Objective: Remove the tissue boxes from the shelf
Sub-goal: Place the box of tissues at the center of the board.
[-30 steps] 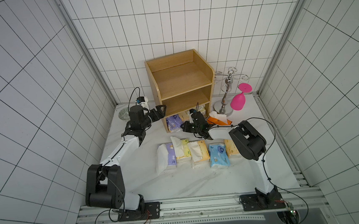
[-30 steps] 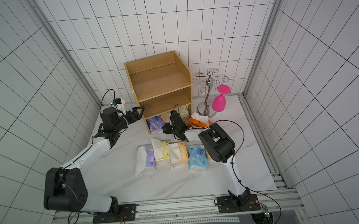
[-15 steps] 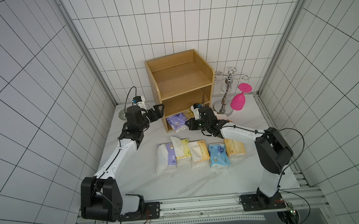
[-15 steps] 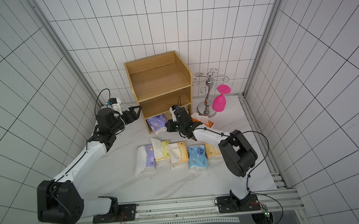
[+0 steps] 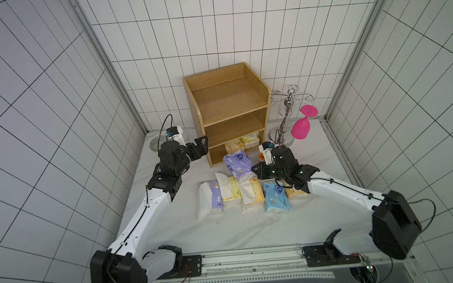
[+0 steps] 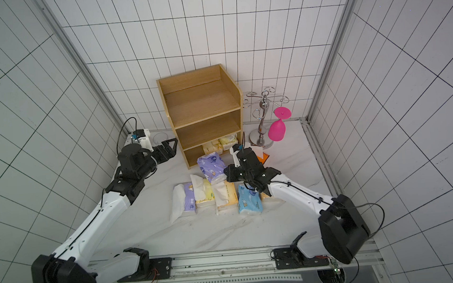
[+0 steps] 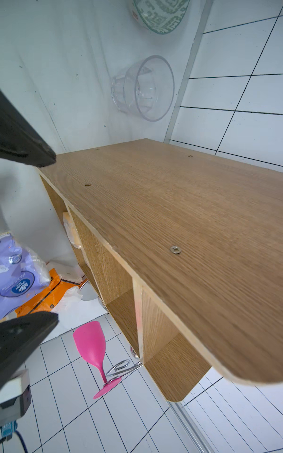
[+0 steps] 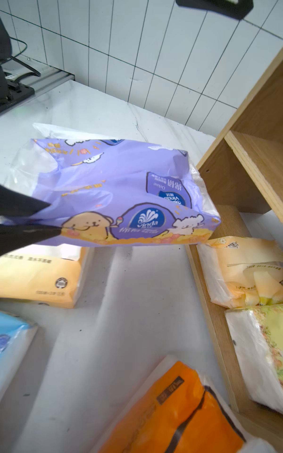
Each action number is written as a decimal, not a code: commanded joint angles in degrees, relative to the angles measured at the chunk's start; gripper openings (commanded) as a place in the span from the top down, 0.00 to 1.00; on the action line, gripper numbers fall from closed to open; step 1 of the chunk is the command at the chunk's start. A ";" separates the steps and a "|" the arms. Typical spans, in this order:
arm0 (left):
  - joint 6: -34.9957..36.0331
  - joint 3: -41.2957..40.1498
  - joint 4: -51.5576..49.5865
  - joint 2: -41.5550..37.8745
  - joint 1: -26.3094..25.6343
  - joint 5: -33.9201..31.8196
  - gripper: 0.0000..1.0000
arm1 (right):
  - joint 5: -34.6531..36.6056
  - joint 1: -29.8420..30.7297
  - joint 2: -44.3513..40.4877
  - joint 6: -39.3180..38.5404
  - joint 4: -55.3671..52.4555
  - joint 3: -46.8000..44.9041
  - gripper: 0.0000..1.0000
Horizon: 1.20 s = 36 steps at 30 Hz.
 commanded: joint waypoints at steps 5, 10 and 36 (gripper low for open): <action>-0.16 -4.30 -5.71 -6.93 -2.32 -6.52 0.03 | 3.93 8.03 -14.24 4.07 -8.92 -7.56 1.00; -1.67 -6.33 -7.58 -10.71 -4.05 -8.85 0.03 | 9.79 17.91 -19.29 9.07 -9.60 -13.11 1.00; 0.68 -5.37 -10.70 -11.00 -13.38 -17.71 0.03 | 26.14 35.59 -0.44 17.49 -1.54 -16.58 0.42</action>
